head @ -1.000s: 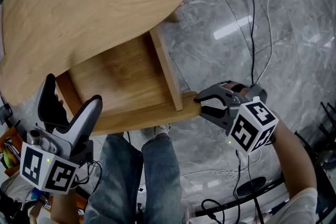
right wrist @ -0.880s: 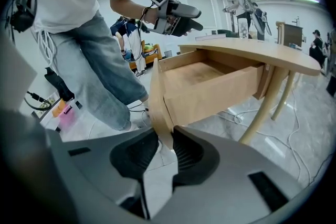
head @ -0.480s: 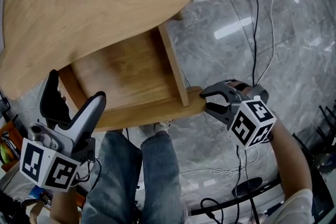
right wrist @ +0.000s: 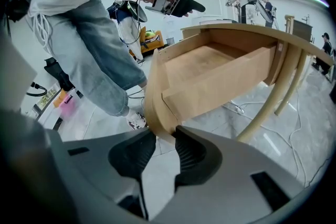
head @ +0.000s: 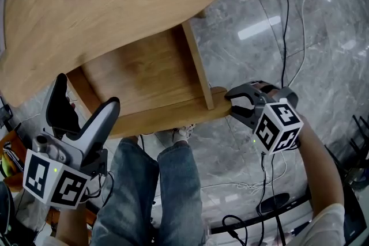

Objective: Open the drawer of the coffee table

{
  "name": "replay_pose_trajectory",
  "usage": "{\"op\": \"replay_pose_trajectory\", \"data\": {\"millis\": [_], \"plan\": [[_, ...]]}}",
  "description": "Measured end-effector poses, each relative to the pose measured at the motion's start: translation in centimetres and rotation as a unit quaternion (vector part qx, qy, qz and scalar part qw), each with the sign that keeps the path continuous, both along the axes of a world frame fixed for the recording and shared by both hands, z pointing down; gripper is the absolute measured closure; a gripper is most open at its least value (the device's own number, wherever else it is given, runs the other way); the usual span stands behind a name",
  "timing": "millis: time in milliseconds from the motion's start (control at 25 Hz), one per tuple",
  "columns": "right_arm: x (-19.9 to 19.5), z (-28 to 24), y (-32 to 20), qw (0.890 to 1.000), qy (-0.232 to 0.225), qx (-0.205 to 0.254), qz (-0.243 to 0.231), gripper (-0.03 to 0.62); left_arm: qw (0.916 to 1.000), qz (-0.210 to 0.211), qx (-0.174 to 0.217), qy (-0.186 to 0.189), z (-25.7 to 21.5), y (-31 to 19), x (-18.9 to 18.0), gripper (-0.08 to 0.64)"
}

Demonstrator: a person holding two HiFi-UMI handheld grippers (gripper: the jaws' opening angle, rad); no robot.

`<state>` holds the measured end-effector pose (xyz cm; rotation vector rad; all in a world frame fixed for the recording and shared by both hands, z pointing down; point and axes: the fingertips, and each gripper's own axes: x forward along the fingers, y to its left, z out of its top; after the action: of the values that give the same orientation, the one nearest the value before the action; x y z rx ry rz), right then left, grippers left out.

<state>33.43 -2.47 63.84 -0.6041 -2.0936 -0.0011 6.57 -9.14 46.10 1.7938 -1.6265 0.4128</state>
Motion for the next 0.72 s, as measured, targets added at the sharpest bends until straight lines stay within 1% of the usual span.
{"op": "replay_pose_trajectory", "data": {"millis": [480,720], "plan": [[0.4,2.5,0.2,0.999,0.023,0.024,-0.021,0.471,1.0000,-0.003,0.004,0.001,0.3,0.8,-0.6,0.003],[0.4,2.8,0.2,0.999,0.024,0.034,-0.024,0.471,1.0000,-0.006,0.000,-0.003,0.2,1.4,-1.1,0.003]]}}
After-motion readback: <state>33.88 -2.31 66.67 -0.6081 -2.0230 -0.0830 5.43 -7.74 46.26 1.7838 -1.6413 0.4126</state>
